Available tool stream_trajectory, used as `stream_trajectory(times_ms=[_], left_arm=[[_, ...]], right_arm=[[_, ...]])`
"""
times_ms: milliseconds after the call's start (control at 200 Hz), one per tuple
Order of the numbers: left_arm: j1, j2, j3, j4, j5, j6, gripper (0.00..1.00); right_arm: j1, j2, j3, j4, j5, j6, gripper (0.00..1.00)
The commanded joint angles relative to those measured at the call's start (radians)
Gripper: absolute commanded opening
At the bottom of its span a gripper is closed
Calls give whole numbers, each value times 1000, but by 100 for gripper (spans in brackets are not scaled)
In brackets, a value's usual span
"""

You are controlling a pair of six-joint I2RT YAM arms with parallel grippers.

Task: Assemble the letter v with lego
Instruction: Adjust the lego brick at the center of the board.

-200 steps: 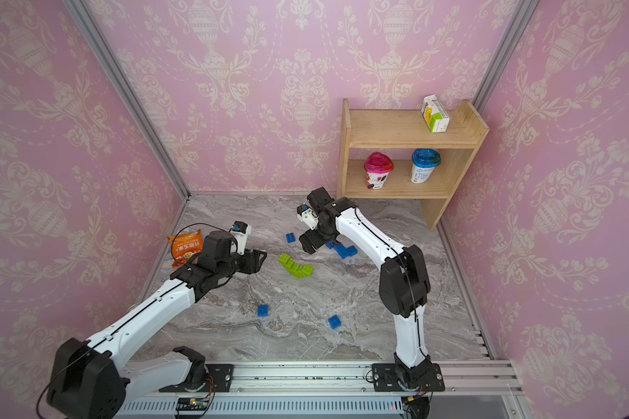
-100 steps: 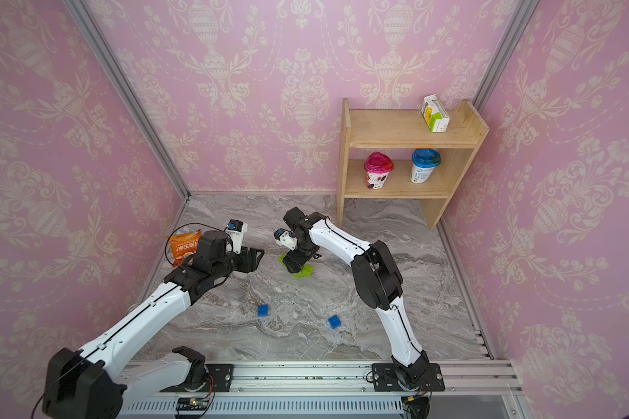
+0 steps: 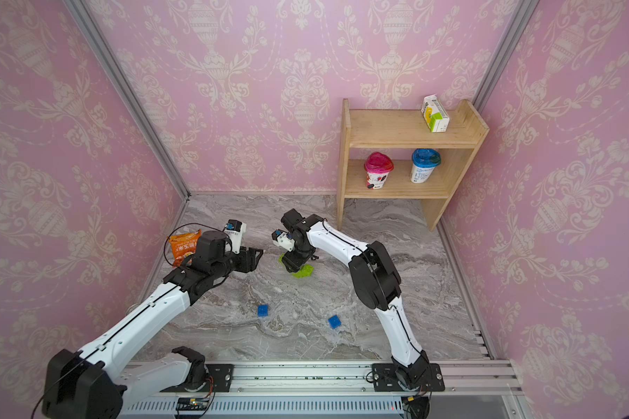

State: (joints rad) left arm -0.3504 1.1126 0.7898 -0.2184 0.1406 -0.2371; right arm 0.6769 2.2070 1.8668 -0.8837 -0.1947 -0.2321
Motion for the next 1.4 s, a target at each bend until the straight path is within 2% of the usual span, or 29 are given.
stream_trajectory(times_ms=[0,165,250,335,445,530,986,1156,1391], left_arm=[[10,-3,-6,-18,-22,16,68],[11,-3,-4,-17,-24,18,69],[13,-2,-4,-16,-24,20,68],[14,-2,-4,-15,-24,22,68],[16,-3,-4,-15,-24,24,69],[17,-5,-4,-16,-25,24,69],[24,-23,-8,-24,-38,29,69],[25,-31,-10,-28,-41,29,69],[25,-40,-13,-34,-42,29,70]], right_arm=[[7,30,-21,8,-17,29,68],[7,34,-34,19,-20,38,65],[7,36,-38,22,-17,39,62],[7,36,-40,26,-17,43,55],[7,34,-46,32,-16,46,54],[7,29,-52,35,-21,49,48],[6,5,-69,42,-70,55,38],[2,1,-64,31,-138,48,36],[-2,-21,-98,31,-372,20,33]])
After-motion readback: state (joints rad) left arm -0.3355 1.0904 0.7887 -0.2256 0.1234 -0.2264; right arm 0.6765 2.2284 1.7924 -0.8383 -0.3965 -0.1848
